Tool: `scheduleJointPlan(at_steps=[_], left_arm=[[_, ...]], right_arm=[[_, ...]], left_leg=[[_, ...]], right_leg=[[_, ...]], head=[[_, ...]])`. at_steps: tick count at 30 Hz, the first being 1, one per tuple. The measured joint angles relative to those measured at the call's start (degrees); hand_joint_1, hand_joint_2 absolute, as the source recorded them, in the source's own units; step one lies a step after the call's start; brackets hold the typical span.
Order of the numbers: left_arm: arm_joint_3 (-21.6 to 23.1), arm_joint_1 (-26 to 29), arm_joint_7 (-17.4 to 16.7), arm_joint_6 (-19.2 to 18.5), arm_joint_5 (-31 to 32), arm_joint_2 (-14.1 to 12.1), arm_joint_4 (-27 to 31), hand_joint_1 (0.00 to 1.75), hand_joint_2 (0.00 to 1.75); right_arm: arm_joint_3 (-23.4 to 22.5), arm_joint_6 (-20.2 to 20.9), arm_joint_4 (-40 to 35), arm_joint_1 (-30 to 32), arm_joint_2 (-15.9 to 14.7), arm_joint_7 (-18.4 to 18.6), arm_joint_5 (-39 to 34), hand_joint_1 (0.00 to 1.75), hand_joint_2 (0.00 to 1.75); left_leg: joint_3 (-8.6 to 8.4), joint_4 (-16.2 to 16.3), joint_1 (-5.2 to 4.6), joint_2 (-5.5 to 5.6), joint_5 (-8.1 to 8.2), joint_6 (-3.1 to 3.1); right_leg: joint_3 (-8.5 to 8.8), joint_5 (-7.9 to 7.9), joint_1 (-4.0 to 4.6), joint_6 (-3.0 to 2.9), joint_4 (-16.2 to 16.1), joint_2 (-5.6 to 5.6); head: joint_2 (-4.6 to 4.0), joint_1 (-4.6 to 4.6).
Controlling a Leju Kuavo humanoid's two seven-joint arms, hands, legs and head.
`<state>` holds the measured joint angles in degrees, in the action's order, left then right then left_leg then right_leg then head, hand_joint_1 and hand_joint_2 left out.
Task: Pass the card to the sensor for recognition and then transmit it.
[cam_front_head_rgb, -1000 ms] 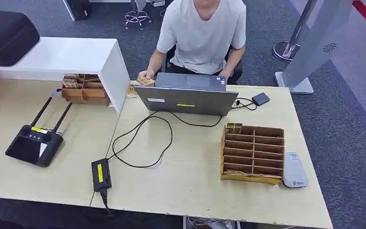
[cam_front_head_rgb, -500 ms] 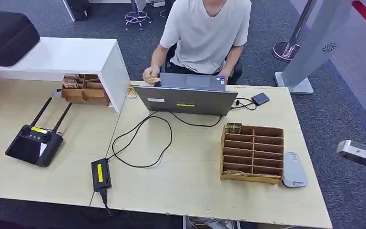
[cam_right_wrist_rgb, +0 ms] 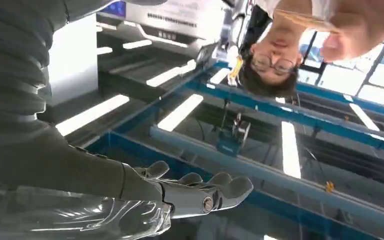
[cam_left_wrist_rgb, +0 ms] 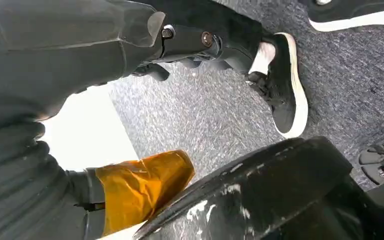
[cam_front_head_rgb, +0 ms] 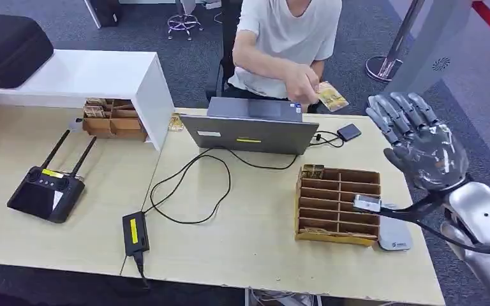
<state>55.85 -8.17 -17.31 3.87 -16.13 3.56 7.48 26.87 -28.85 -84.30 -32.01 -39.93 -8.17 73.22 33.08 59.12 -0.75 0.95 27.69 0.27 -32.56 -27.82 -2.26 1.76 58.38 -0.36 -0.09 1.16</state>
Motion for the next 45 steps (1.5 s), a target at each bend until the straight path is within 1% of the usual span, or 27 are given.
scheduleJointPlan(at_steps=[5, 9, 12, 15, 23, 32, 33, 34, 43, 45], left_arm=[[1.4, 0.1, -0.2, -0.4, 0.5, 0.0, 0.0, 0.00, 1.75], [1.8, 0.4, -0.2, -0.7, 0.6, 0.0, 0.0, 0.00, 1.75], [2.0, 0.8, -0.3, -0.9, 0.6, 0.0, 0.0, 0.00, 1.75], [2.8, 1.2, -0.3, -1.2, 0.6, 0.1, 0.0, 0.00, 1.75], [2.9, 1.7, -0.3, -1.2, 0.6, 0.3, 0.0, 0.00, 1.75], [4.0, 3.0, -0.3, -2.1, 0.9, 0.9, 0.0, 0.00, 1.75], [4.1, 3.1, -0.3, -2.2, 0.9, 1.1, 0.0, 0.00, 1.75], [4.2, 3.1, -0.3, -2.2, 0.9, 1.2, 0.0, 0.00, 1.75], [4.6, 3.1, -0.2, -2.4, 0.9, 1.4, 0.0, 0.00, 1.75], [4.6, 3.2, 0.9, -3.0, 0.5, 1.4, 0.0, 0.00, 1.75]], right_arm=[[4.5, -2.5, 6.4, -4.6, 2.7, 0.7, 4.4, 0.00, 1.75], [6.5, -2.9, 9.5, -6.6, 4.2, 1.0, 4.8, 0.00, 1.75], [7.5, -2.9, 10.6, -7.2, 4.8, 1.0, 4.8, 0.00, 1.75], [8.1, -2.9, 11.4, -7.6, 5.2, 1.0, 4.8, 0.00, 1.75], [9.0, -2.9, 12.4, -8.0, 5.6, 1.0, 4.8, 0.00, 1.75], [9.7, -3.0, 12.9, -8.0, 6.0, 2.8, 4.7, 0.00, 1.75], [9.8, -3.0, 12.9, -8.0, 6.0, 2.8, 4.7, 1.47, 1.75], [9.9, -3.0, 13.0, -8.0, 6.0, 2.9, 4.6, 1.75, 1.75], [9.9, -3.0, 12.6, -8.0, 6.0, 3.4, 3.6, 1.75, 1.75], [9.8, -3.0, 12.4, -7.9, 6.0, 3.4, 3.6, 1.75, 1.75]], left_leg=[[0.01, 0.0, 0.00, 0.03, -0.03, -0.02], [0.05, 0.0, 0.01, 0.14, -0.05, -0.04], [0.05, 0.0, 0.01, 0.15, -0.05, -0.05], [0.05, 0.0, 0.01, 0.14, -0.05, -0.05], [0.04, 0.0, 0.02, 0.13, -0.05, -0.05], [0.03, 0.0, 0.05, 0.12, -0.05, -0.05], [0.03, 0.0, 0.05, 0.12, -0.05, -0.05], [0.03, 0.0, 0.07, 0.13, -0.05, -0.05], [0.00, 0.1, 0.08, 0.13, -0.06, -0.07], [-0.01, 0.1, 0.08, 0.12, -0.06, -0.07]], right_leg=[[-0.02, 0.03, 0.01, -0.03, 0.0, -0.02], [-0.02, 0.02, 0.01, -0.03, 0.0, -0.13], [-0.02, 0.02, 0.01, -0.03, 0.0, -0.13], [-0.02, 0.02, 0.01, -0.03, 0.0, -0.13], [-0.02, 0.03, 0.01, -0.03, 0.0, -0.13], [-0.03, 0.03, 0.04, -0.03, 0.0, -0.11], [-0.03, 0.03, 0.04, -0.03, 0.0, -0.10], [-0.03, 0.03, 0.05, -0.03, 0.0, -0.11], [-0.02, 0.03, 0.06, -0.03, 0.0, -0.10], [-0.03, 0.03, 0.06, -0.04, 0.0, -0.08]], head=[[0.00, -0.02], [0.00, 0.00], [0.00, 0.00], [0.00, 0.00], [0.00, -0.02], [0.00, -0.02], [0.00, 0.00], [0.00, -0.07], [0.00, -0.02], [0.00, -0.02]])
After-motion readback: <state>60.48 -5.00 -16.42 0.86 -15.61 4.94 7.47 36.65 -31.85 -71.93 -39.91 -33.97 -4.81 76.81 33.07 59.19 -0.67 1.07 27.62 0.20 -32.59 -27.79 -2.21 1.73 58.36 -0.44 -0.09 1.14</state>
